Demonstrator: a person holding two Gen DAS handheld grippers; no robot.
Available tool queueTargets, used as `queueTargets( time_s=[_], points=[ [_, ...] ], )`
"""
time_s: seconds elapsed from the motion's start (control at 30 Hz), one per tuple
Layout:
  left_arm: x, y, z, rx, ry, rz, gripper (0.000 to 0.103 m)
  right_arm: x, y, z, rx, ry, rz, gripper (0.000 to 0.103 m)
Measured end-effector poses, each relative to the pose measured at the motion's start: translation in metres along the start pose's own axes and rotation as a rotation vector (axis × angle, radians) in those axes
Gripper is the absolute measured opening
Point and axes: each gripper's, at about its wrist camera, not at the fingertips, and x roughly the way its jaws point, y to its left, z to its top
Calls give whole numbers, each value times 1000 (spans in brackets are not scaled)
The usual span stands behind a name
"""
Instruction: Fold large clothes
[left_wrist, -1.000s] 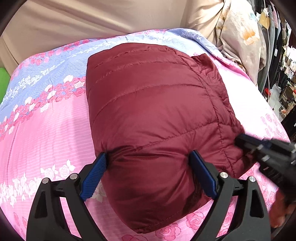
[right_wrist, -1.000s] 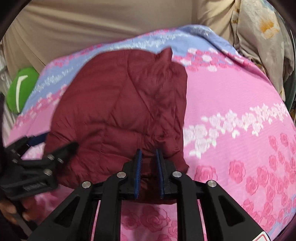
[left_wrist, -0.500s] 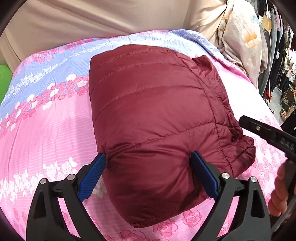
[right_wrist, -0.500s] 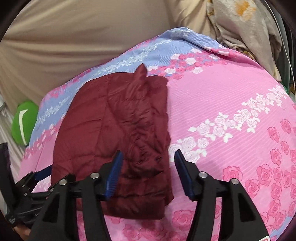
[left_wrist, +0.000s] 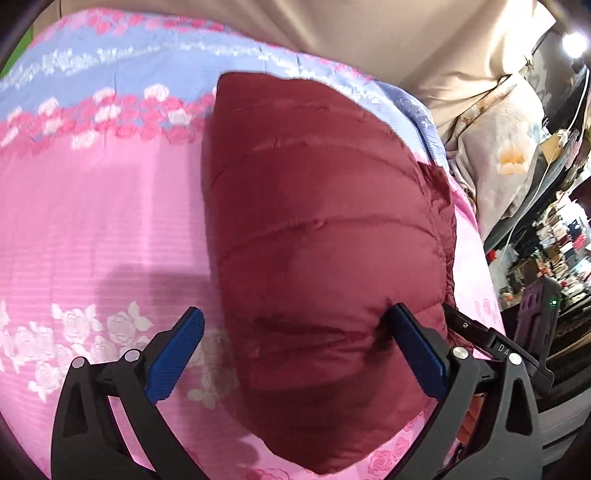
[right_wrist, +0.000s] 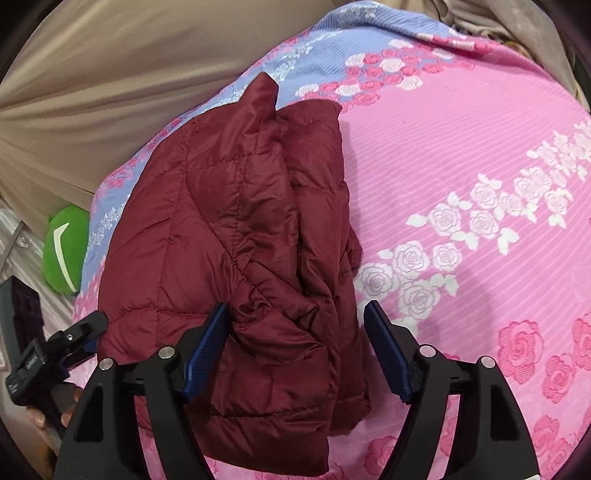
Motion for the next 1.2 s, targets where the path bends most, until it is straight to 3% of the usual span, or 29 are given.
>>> queueTargets(
  time_s=[0.2, 0.63, 0.93, 1.07, 1.2],
  points=[
    [17, -6, 2, 28, 25, -34, 98, 16, -6, 5, 39, 42, 73, 77],
    [35, -32, 4, 150, -5, 107, 98, 24, 8, 12, -20, 26, 62, 84],
    [40, -37, 9, 189, -16, 140, 98, 27, 12, 15, -38, 13, 62, 84],
    [43, -37, 13, 201, -19, 145, 98, 27, 15, 15, -41, 11, 60, 80],
    [43, -38, 16, 215, -14, 147, 98, 28, 17, 14, -19, 21, 97, 64]
  ],
)
